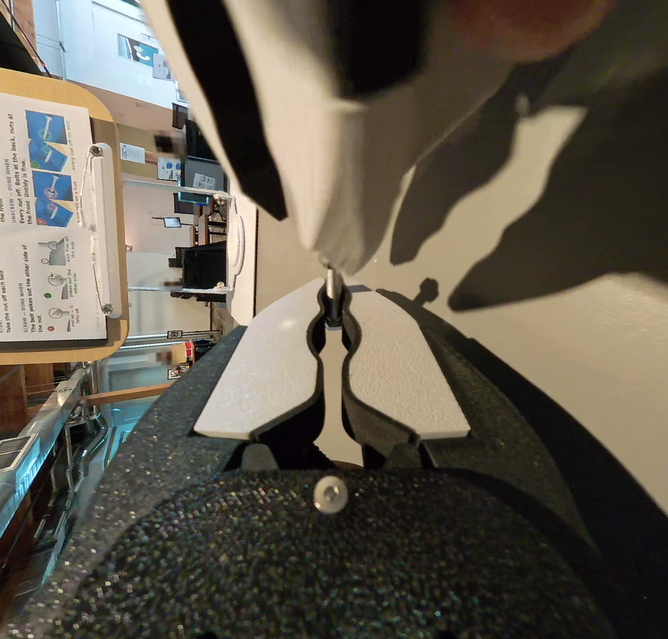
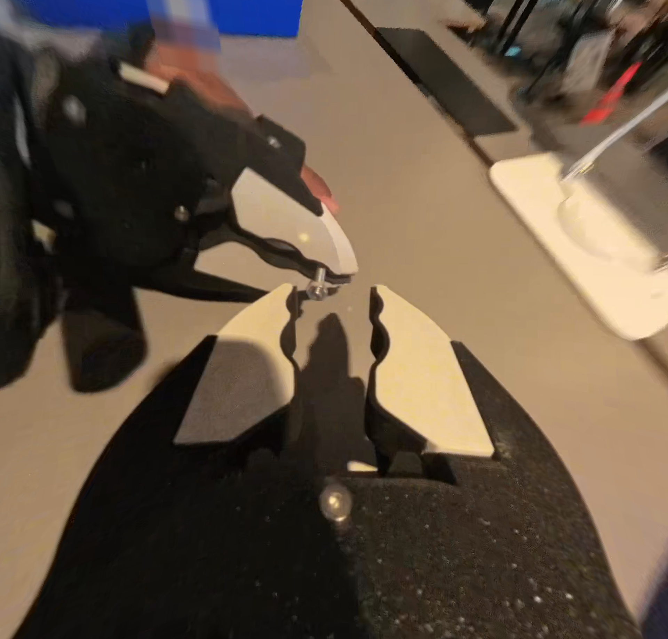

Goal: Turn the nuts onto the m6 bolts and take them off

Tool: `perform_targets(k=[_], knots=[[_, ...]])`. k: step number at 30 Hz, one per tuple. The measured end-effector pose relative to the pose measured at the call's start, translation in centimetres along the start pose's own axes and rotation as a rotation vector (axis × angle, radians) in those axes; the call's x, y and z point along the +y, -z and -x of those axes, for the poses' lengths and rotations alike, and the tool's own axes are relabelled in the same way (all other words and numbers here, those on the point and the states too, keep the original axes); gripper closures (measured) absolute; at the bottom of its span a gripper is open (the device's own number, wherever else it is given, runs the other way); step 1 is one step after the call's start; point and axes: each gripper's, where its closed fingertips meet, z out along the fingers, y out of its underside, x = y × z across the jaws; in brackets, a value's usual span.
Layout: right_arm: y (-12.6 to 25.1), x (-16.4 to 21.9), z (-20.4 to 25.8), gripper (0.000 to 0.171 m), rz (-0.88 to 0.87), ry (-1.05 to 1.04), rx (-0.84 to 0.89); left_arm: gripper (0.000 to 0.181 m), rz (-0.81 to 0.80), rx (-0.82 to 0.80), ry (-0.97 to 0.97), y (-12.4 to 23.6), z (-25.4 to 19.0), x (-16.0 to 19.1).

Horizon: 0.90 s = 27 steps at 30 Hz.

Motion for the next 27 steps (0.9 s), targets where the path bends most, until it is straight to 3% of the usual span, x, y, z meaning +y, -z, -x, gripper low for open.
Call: perform_targets(k=[4,8,13,18,20,23,27], knots=[[0.1,0.1,0.2,0.14,0.038,0.401,0.148,0.178,-0.002,0.001,-0.001,0.0,0.0,-0.1],[-0.4,0.5,1.0,0.144,0.059,0.462,0.153,0.178,-0.003,0.002,-0.002,0.0,0.0,-0.1],[-0.8,1.1,0.4,0.161,0.11,0.278,0.175,0.178,0.007,0.0,-0.011,-0.1,0.0,0.0],[-0.9,1.1,1.2,0.161,0.053,-0.378,-0.053,0.178,0.015,0.001,-0.029,-0.2,-0.2,0.1],[-0.8,1.0,1.1,0.161,0.015,-0.513,-0.138,0.178,0.011,0.0,-0.022,-0.2,-0.1,0.1],[-0.7,0.7,0.7,0.144,-0.023,-0.473,-0.187,0.178,0.01,0.006,-0.01,-0.2,-0.1,0.1],[-0.2,0.2,0.1,0.136,-0.057,-0.169,-0.1,0.178,0.007,0.011,0.015,-0.2,0.0,0.3]])
